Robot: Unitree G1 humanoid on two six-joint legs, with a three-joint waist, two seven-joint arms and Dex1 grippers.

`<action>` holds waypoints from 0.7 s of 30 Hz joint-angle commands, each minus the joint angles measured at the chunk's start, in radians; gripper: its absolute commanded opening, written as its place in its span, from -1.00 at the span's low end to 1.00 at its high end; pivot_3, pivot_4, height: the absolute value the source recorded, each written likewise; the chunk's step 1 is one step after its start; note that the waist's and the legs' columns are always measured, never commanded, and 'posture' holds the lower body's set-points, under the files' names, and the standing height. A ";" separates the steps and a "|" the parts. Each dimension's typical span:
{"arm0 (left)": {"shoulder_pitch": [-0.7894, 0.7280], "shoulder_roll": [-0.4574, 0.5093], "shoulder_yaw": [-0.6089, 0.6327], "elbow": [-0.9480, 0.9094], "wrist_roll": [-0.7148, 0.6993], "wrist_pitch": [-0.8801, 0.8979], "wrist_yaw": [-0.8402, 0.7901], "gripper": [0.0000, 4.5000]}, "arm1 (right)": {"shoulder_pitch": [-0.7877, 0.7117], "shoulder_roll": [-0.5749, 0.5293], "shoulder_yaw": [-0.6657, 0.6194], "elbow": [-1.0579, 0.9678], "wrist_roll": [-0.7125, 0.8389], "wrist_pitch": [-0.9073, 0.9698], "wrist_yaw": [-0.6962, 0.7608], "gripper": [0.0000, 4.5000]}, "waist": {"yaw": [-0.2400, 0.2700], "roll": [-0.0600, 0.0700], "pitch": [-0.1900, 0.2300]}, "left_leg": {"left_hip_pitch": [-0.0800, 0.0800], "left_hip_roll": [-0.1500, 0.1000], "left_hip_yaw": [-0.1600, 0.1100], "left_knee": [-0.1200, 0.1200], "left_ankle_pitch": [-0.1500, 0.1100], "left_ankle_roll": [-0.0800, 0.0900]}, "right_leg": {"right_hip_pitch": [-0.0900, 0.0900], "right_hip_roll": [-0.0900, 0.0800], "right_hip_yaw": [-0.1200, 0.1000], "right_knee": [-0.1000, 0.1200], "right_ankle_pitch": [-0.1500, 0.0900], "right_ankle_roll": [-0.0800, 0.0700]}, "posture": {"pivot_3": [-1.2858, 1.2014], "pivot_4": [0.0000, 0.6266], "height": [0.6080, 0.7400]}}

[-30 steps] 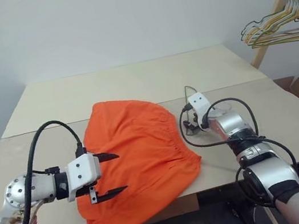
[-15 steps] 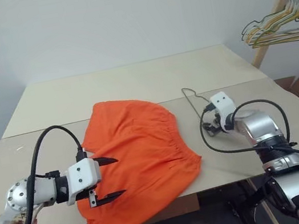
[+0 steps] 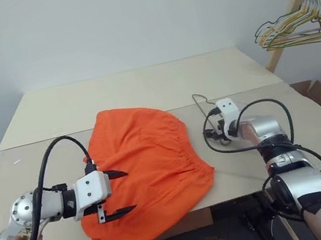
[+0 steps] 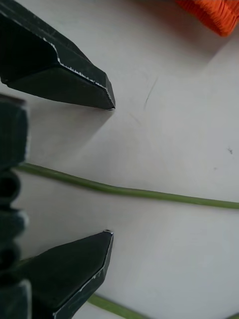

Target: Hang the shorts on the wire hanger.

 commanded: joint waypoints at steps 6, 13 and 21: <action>0.012 0.004 0.033 -0.044 -0.010 -0.012 0.012 1.00 | -0.030 0.013 0.038 0.064 -0.029 0.052 0.042 0.29 | 0.000 0.000 0.000 | 0.000 0.000 -0.001 0.000 0.000 0.000 | 0.000 0.001 0.000 0.000 0.000 0.000 | 0.04 -1.00 1.00; -0.002 -0.010 0.015 -0.038 -0.006 -0.023 0.018 1.00 | -0.022 0.023 0.064 0.072 -0.077 0.048 0.023 -0.84 | -0.001 -0.001 -0.002 | 0.001 0.001 -0.001 0.000 0.000 0.000 | 0.001 0.001 0.000 0.000 0.000 0.000 | 0.03 -1.00 1.00; -0.022 -0.019 0.008 -0.016 -0.001 -0.039 0.018 1.00 | -0.002 0.017 0.033 0.035 -0.082 0.017 -0.015 -0.99 | 0.000 -0.004 -0.005 | 0.001 0.001 -0.001 0.000 0.000 0.000 | 0.001 0.001 0.000 0.000 0.000 0.000 | 0.03 -1.00 1.00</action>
